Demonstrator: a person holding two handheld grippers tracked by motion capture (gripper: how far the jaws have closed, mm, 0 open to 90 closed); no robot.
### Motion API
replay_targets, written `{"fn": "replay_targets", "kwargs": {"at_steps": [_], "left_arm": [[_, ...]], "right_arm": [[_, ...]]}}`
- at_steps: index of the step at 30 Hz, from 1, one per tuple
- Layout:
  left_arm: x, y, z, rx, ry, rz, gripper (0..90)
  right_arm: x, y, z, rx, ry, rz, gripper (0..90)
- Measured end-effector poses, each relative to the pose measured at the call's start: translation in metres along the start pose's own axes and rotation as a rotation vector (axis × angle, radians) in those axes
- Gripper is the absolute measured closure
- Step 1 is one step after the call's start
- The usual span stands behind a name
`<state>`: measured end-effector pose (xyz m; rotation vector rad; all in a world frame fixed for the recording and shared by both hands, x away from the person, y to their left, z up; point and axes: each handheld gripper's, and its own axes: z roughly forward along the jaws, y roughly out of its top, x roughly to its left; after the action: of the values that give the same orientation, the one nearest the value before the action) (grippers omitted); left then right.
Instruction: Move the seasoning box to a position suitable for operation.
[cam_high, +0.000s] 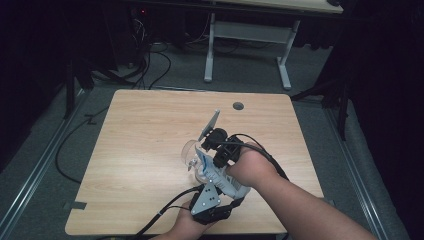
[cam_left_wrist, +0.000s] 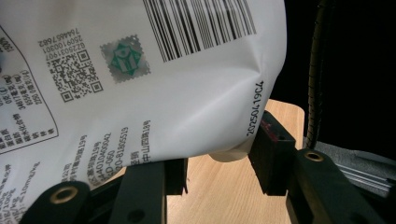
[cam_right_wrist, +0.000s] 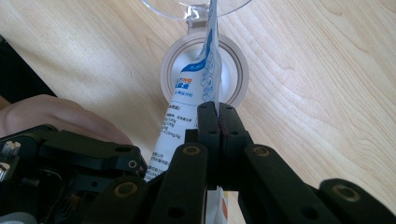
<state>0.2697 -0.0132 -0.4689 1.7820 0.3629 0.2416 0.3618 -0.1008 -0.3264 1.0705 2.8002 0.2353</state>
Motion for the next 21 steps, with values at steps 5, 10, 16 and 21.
{"fn": "replay_targets", "kwargs": {"at_steps": [5,10,16,21], "left_arm": [[0.0002,0.0001,-0.0004,-0.002,0.001,0.0,60.8],[0.0002,0.0003,-0.0006,-0.005,0.002,-0.001,60.4],[0.0,0.0002,-0.0005,-0.007,0.002,-0.003,60.2],[-0.0001,0.0002,-0.0005,-0.009,0.002,-0.004,60.1]], "right_arm": [[-0.0001,0.0008,-0.0003,-0.001,0.002,0.003,90.0],[-0.0003,0.0014,-0.0007,-0.004,0.002,0.001,90.0],[-0.0006,0.0014,-0.0014,-0.003,-0.001,0.001,90.0],[-0.0004,0.0015,-0.0017,-0.005,-0.001,0.002,90.0]]}}
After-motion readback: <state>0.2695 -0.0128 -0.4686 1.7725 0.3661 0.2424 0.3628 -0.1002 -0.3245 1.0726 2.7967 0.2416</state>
